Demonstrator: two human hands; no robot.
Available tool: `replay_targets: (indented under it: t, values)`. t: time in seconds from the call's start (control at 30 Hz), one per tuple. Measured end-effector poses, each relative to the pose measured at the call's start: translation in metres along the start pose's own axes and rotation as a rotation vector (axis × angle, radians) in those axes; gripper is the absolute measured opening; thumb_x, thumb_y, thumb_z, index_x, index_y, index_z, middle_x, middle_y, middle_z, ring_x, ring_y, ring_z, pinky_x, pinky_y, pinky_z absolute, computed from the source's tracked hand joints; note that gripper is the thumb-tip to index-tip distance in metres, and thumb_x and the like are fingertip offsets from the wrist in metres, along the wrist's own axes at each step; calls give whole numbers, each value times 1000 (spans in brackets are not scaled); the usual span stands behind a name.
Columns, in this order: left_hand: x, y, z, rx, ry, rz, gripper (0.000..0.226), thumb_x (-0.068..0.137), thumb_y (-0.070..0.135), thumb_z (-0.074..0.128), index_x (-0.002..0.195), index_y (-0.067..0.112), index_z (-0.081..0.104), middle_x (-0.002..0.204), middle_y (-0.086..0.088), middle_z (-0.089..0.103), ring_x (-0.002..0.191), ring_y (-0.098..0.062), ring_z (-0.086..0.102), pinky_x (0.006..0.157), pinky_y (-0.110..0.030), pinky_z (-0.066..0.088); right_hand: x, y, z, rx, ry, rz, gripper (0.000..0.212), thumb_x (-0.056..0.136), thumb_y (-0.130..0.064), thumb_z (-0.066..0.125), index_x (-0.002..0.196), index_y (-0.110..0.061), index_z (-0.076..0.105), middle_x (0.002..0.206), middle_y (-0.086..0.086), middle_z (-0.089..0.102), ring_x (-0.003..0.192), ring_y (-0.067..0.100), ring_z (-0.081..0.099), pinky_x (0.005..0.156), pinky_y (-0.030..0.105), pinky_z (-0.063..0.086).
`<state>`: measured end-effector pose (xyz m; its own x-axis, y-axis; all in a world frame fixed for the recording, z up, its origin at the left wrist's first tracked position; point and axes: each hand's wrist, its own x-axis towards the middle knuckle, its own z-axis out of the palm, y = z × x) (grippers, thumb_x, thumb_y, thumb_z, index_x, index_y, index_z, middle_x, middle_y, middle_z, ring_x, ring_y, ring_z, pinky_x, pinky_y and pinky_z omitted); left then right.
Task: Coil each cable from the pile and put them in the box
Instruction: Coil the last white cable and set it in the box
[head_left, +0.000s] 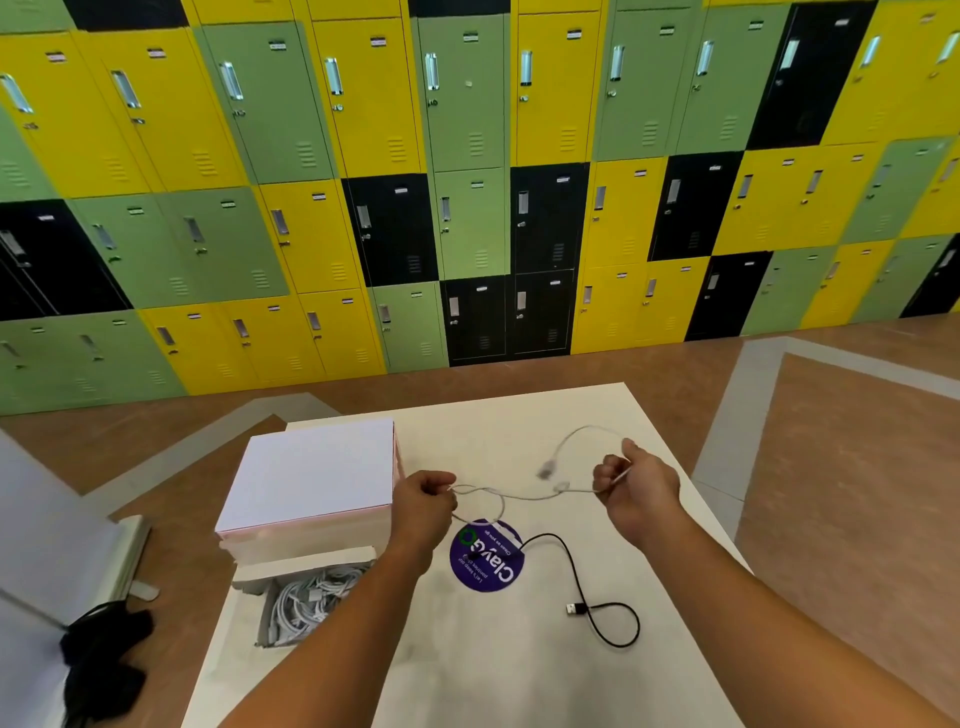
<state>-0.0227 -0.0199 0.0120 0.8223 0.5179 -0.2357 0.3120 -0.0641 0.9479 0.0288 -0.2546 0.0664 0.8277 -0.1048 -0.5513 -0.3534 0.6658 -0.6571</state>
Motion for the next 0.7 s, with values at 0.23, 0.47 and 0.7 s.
replay_targets:
  t: [0.23, 0.47, 0.7]
  values:
    - [0, 5, 0, -127, -12, -10, 8, 97, 10, 63, 98, 9, 72, 84, -7, 67, 70, -19, 57, 61, -30, 51, 9, 5, -12, -243, 69, -77, 11, 101, -10, 49, 112, -10, 52, 70, 4, 43, 51, 16, 36, 37, 22, 31]
    - [-9, 14, 5, -66, -204, 41, 12, 95, 15, 67, 91, 5, 73, 72, -1, 62, 60, -15, 50, 55, -28, 51, 6, 15, -13, -514, -5, -94, 12, 99, -11, 57, 105, 0, 58, 75, 11, 52, 60, 23, 52, 52, 33, 51]
    - [-19, 32, 14, -130, -295, 111, 10, 95, 7, 66, 96, 10, 76, 83, -7, 74, 53, -10, 51, 45, -22, 43, -6, 41, -1, -1100, -212, -407, 38, 90, -30, 72, 124, -17, 61, 122, -2, 58, 109, 17, 59, 91, 32, 48]
